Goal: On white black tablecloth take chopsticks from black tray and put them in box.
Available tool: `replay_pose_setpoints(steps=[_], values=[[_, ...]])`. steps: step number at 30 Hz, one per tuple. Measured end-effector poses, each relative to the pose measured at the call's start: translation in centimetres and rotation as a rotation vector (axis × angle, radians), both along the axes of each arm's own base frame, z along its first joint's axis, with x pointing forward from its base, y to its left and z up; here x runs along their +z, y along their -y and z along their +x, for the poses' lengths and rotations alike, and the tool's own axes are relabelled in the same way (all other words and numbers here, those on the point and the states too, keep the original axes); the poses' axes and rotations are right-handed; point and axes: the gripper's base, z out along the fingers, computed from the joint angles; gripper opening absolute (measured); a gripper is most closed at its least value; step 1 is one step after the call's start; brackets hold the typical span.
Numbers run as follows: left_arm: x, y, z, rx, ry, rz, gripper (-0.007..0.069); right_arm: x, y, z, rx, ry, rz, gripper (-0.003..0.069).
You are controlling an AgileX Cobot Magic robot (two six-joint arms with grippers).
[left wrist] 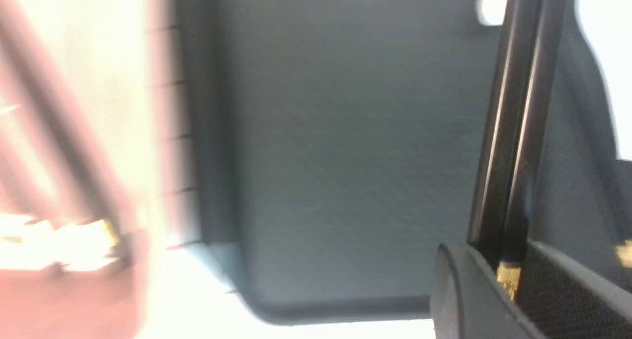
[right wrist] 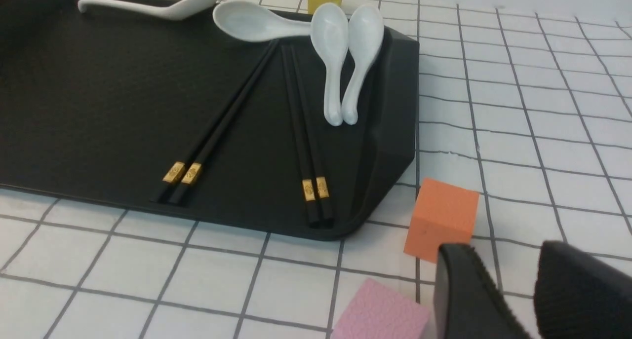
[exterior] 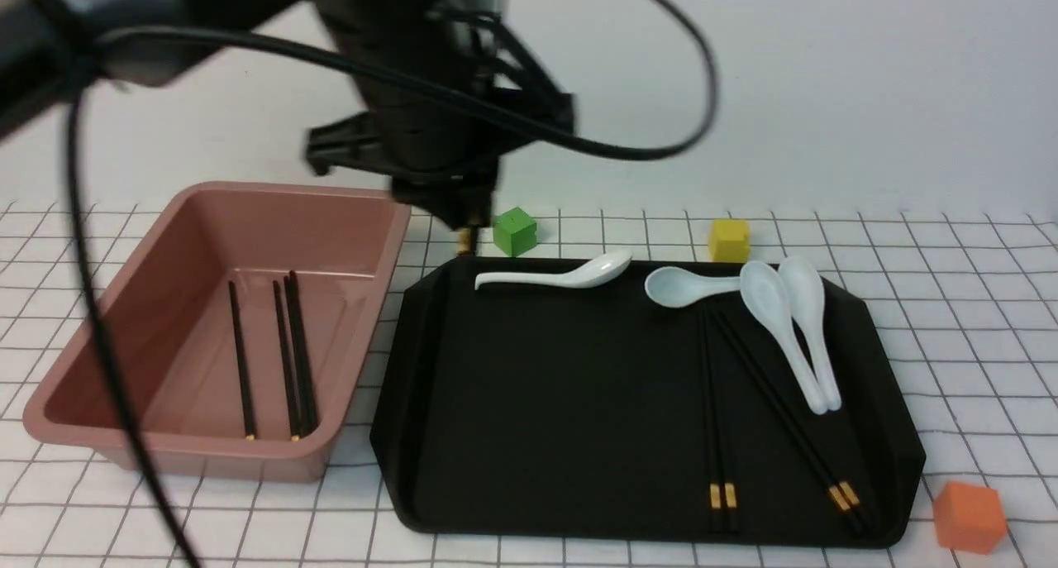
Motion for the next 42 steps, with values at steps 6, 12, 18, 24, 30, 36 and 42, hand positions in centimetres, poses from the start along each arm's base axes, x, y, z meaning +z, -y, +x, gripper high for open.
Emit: replay_pose_setpoints(steps=[6,12,18,24,30,36,42], values=[[-4.8,-9.4,-0.4,0.166,-0.167,0.103,0.0125,0.0,0.0,0.0,0.0,0.0,0.0,0.0239],[-10.6,-13.5,2.0,0.207,-0.161,0.119,0.0125,0.0,0.0,0.0,0.0,0.0,0.0,0.0239],[-15.1,-13.6,4.4,0.203,-0.181,0.125,0.0125,0.0,0.0,0.0,0.0,0.0,0.0,0.0239],[-18.9,-13.5,5.2,0.17,-0.274,0.16,0.0146,0.0,0.0,0.0,0.0,0.0,0.0,0.0239],[-18.2,-13.5,5.2,0.14,-0.333,0.184,0.0316,0.0,0.0,0.0,0.0,0.0,0.0,0.0239],[-13.5,-13.5,5.5,0.091,-0.345,0.21,0.0244,0.0,0.0,0.0,0.0,0.0,0.0,0.0239],[-6.0,-14.2,0.6,0.085,-0.181,0.176,-0.0013,0.0,0.0,0.0,0.0,0.0,0.0,0.0239]])
